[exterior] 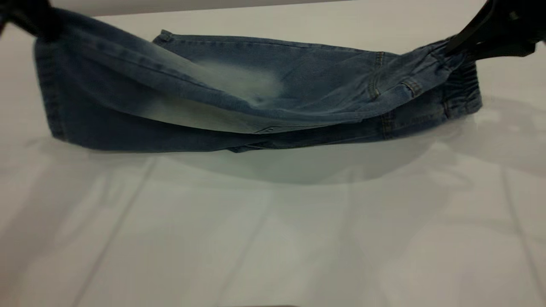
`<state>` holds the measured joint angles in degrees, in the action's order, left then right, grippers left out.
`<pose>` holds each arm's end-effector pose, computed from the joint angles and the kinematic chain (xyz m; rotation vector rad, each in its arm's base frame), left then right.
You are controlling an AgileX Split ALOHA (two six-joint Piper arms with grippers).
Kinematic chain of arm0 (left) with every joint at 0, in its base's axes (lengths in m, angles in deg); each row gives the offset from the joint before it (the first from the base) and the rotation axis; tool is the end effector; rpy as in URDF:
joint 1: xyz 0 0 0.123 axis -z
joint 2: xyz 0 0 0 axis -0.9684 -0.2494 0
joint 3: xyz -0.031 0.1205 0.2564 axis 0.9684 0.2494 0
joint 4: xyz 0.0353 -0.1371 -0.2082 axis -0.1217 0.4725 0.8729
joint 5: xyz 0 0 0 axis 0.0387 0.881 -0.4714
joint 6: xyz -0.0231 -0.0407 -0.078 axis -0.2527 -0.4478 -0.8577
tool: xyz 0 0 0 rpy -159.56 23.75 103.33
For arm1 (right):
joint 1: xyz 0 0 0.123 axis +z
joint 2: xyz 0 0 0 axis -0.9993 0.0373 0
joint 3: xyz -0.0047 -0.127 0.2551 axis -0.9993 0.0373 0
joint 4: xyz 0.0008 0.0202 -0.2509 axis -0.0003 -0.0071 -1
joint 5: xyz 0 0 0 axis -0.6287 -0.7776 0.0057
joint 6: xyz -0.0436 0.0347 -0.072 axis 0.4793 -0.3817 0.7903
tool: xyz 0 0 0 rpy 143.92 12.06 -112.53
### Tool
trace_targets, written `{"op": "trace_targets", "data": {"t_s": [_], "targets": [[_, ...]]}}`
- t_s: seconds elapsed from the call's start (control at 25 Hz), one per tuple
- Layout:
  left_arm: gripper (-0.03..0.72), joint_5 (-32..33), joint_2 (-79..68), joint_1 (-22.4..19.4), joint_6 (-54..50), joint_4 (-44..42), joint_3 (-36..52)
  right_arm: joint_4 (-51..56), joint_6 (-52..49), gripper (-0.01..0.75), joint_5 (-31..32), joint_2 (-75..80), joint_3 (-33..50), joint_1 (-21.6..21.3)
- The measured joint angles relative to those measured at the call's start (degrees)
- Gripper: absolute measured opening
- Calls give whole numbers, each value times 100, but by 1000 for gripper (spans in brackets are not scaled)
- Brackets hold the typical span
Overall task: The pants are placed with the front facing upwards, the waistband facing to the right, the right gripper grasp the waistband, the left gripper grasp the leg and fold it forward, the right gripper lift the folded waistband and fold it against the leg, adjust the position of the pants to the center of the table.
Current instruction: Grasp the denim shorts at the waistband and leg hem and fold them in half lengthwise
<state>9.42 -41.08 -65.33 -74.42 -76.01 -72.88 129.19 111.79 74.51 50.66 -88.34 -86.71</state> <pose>0.3446 -0.0614 0.2168 0.2641 2.6063 -0.0427 0.3189 0.0589 0.1306 0.4813 2.6492 0.9969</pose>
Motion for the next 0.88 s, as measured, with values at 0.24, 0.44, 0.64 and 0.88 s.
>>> {"op": "trace_targets", "data": {"t_s": [0.24, 0.44, 0.64, 0.88], "targets": [[36, -324, -826, 0, -260, 0, -726, 76, -73, 50, -7, 491, -512, 0], [36, -505, -1349, 0, -478, 0, -1241, 179, -257, 50, -7, 767, -847, 0], [36, -567, -1792, 0, -602, 0, -1703, 606, -301, 50, -16, 847, -963, -178], [36, -592, -2340, 0, -784, 0, -2212, 1248, -370, 50, -16, 899, -963, -614]]}}
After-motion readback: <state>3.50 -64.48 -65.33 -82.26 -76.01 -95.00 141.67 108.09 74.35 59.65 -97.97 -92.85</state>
